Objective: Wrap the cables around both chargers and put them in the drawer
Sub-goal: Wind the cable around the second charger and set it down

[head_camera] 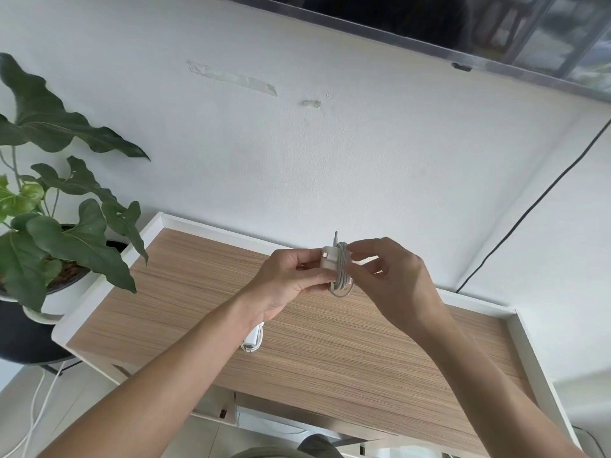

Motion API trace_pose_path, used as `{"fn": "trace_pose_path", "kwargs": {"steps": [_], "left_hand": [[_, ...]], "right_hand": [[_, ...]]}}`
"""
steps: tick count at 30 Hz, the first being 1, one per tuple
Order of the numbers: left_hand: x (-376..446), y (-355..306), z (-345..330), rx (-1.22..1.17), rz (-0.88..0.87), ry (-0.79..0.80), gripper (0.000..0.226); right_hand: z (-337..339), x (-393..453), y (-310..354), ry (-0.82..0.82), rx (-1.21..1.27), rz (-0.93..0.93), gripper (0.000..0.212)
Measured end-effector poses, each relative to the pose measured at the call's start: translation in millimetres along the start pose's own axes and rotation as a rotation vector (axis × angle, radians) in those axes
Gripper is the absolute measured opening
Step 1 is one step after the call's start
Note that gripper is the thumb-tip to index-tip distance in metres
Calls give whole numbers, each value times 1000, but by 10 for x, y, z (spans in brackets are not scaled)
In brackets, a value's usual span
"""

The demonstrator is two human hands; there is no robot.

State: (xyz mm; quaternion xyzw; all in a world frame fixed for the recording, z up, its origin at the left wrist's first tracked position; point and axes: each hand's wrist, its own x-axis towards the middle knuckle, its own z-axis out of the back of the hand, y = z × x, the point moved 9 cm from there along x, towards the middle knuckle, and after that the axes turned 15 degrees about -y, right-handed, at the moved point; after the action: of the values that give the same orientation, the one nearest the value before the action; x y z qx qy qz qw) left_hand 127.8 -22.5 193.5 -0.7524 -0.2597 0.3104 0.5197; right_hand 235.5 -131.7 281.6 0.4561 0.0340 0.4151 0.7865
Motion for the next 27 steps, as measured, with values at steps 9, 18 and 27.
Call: {"fn": "trace_pose_path", "kwargs": {"steps": [9,18,27], "left_hand": [[-5,-39,-55,71,-70,-3,36],[-23,-55,-85,122,-106,-33,36],[60,-182,-56,316,-244,-138,35]], "right_hand": [[-48,129,143,-18,-171,218,20],[0,298,134,-82,-122,184,5],[-6,446,-122,-121,51,-57,7]]}}
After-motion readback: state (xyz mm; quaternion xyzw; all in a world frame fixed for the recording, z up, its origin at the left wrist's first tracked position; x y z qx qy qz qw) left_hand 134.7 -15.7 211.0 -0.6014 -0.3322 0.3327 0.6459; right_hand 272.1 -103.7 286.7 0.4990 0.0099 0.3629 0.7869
